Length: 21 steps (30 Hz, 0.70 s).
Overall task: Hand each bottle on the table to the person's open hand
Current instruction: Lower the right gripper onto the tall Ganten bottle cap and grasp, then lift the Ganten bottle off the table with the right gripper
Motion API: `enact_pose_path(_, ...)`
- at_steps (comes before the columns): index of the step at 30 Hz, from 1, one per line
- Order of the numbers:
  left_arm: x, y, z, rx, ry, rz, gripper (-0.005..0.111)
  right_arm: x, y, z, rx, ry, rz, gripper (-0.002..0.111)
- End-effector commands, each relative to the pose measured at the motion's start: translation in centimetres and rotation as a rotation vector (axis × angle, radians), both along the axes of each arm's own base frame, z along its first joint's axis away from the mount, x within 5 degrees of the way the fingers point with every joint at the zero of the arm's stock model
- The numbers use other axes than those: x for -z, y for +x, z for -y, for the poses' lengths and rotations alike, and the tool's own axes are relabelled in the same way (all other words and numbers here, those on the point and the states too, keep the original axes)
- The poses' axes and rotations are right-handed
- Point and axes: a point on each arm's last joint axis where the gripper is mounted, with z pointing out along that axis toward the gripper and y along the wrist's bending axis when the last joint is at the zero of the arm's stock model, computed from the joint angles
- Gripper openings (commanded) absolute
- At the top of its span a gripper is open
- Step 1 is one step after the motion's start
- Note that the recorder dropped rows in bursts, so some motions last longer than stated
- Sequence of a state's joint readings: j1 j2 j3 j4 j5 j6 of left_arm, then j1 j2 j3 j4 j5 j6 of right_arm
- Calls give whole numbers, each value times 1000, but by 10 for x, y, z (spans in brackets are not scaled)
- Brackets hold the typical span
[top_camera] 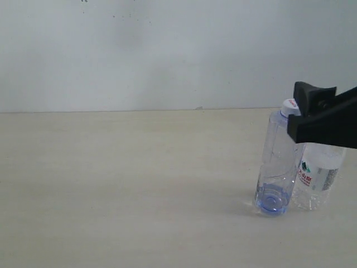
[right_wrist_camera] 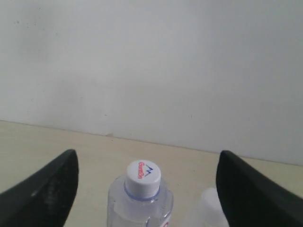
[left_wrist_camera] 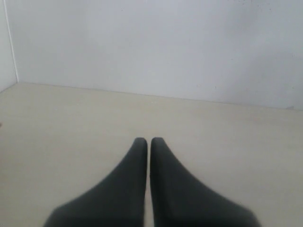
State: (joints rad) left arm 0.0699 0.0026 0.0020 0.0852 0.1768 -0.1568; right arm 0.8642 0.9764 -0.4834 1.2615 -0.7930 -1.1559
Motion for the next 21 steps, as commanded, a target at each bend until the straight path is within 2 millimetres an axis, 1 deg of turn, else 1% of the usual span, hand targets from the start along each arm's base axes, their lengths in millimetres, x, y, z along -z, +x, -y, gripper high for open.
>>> enact_pose_path(1,-1,0,0,-3,-4,3,4,20,22,-8,-6,-29,-44,75)
enact_pose_path(2,-1,0,0,-3,-4,3,4,25,29,-7,-5,-14,-59,75)
enact_pose_path(4,-1,0,0,-3,-4,3,4,28,40,-3,-1,40,-71,75)
enact_pose_path(6,-1,0,0,-3,-4,3,4,23,45,0,0,69,-36,75)
enact_pose_path(9,-1,0,0,-3,-4,3,4,17,48,2,0,50,-4,75)
enact_pose_path(12,-1,0,0,-3,-4,3,4,16,53,-5,-85,-20,-17,75)
enact_pose_path(13,-1,0,0,-3,-4,3,4,15,56,-5,-86,-28,-20,75)
enact_pose_path(15,-1,0,0,-3,-4,3,4,19,67,-1,-52,-33,-42,75)
enact_pose_path(17,-1,0,0,-3,-4,3,4,27,75,2,-46,-26,-89,75)
enact_pose_path(19,-1,0,0,-3,-4,3,4,32,79,-1,-92,-42,-110,75)
enact_pose_path(21,-1,0,0,-3,-4,3,4,31,80,-4,-110,-29,-92,75)
